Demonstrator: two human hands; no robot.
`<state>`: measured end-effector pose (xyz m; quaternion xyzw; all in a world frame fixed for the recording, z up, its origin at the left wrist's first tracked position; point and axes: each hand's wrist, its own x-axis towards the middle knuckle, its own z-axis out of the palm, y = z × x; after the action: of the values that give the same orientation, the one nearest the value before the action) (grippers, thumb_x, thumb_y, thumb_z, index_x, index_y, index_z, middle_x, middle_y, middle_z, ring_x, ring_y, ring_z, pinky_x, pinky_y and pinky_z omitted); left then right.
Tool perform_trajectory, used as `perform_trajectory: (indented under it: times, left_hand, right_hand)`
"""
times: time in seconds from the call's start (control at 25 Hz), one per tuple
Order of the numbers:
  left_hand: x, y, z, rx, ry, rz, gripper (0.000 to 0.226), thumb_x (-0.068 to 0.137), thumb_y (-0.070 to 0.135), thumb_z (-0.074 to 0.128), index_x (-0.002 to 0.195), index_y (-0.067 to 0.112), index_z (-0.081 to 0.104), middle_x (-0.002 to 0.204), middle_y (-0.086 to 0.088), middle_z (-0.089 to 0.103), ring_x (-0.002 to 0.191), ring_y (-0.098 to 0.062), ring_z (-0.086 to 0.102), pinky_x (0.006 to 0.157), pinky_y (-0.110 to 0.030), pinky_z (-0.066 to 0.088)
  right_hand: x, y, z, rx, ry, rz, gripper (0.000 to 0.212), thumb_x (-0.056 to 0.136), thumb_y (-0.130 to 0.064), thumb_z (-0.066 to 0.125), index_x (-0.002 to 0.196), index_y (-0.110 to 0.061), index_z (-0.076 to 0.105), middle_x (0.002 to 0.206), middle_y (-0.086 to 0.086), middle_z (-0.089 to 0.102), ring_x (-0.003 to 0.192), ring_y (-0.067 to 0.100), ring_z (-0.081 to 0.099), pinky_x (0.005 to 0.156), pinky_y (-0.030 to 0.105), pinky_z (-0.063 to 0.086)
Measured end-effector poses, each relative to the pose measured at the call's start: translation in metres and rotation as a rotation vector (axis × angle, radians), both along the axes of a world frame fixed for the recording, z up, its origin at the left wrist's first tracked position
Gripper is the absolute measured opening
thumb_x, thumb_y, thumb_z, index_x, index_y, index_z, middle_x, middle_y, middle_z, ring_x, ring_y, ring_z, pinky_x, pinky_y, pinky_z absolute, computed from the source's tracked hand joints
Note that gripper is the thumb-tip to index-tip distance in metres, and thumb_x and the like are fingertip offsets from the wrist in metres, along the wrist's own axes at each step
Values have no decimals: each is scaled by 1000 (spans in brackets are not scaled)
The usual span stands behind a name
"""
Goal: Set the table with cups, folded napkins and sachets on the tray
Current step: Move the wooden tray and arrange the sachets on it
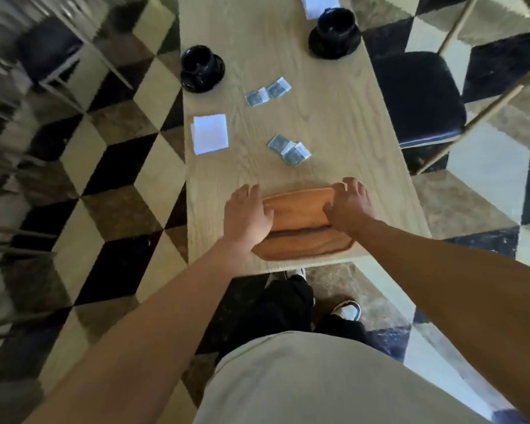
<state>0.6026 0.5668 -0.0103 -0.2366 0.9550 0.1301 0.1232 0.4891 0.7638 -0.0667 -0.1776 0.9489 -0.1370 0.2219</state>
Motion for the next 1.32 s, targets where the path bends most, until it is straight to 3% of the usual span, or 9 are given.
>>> perform_trajectory:
  times: [0.2,0.44,0.6,0.76,0.84,0.96,1.12,1.32]
  left_hand:
    - [-12,-33,-26,58,-35,54,57,102,28,48,154,6,35,158,-18,38,146,-35,32,119,-44,29]
    - [-89,-72,-59,203,56,-94,52,95,0,49,147,1,46,158,-18,37,147,-34,32,119,-42,31]
    - [-151,-86,-77,252,123,-285,55,88,-12,48,140,3,53,151,-14,47,142,-33,40,115,-40,35]
    - [-200,-94,-94,187,28,-530,60,90,-10,54,146,11,46,163,-11,33,154,-31,22,123,-46,21]
    - [-210,-94,-98,139,-10,-597,58,93,-2,57,147,13,46,165,-13,28,153,-32,22,125,-47,18]
    - [-209,-92,-100,88,20,-592,49,93,5,60,142,9,51,158,-14,36,145,-35,33,123,-46,22]
    - [-203,-90,-101,39,102,-506,30,95,10,56,123,4,61,129,-12,53,122,-33,48,111,-45,34]
    - [-194,-91,-101,165,167,-244,15,95,13,59,108,6,58,111,-11,55,109,-29,50,93,-38,43]
  right_hand:
    - [-31,-46,-3,60,-23,59,50,99,-29,53,142,-6,47,147,18,38,132,36,41,109,44,36]
    - [-76,-90,-16,23,-66,-142,47,97,-32,58,137,-9,50,136,15,46,125,34,45,96,45,44]
    - [-98,-116,-34,-60,-37,-201,47,95,-34,62,134,-10,52,131,15,49,119,34,47,95,43,42]
    - [-105,-126,-51,-80,-10,-188,48,90,-35,67,131,-12,54,127,14,48,114,33,45,94,39,42]
    - [-104,-124,-56,-120,21,-201,51,86,-34,72,129,-12,56,124,13,48,112,32,45,95,41,44]
    - [-103,-119,-59,-188,33,-222,53,82,-34,78,126,-13,58,124,12,49,112,30,45,94,40,46]
    - [-106,-117,-61,-254,-6,-250,47,80,-31,81,119,-14,61,121,9,51,110,27,45,96,40,47]
    - [-108,-116,-56,-334,-72,-287,29,83,-17,74,106,-17,57,99,-6,59,98,21,51,90,43,48]
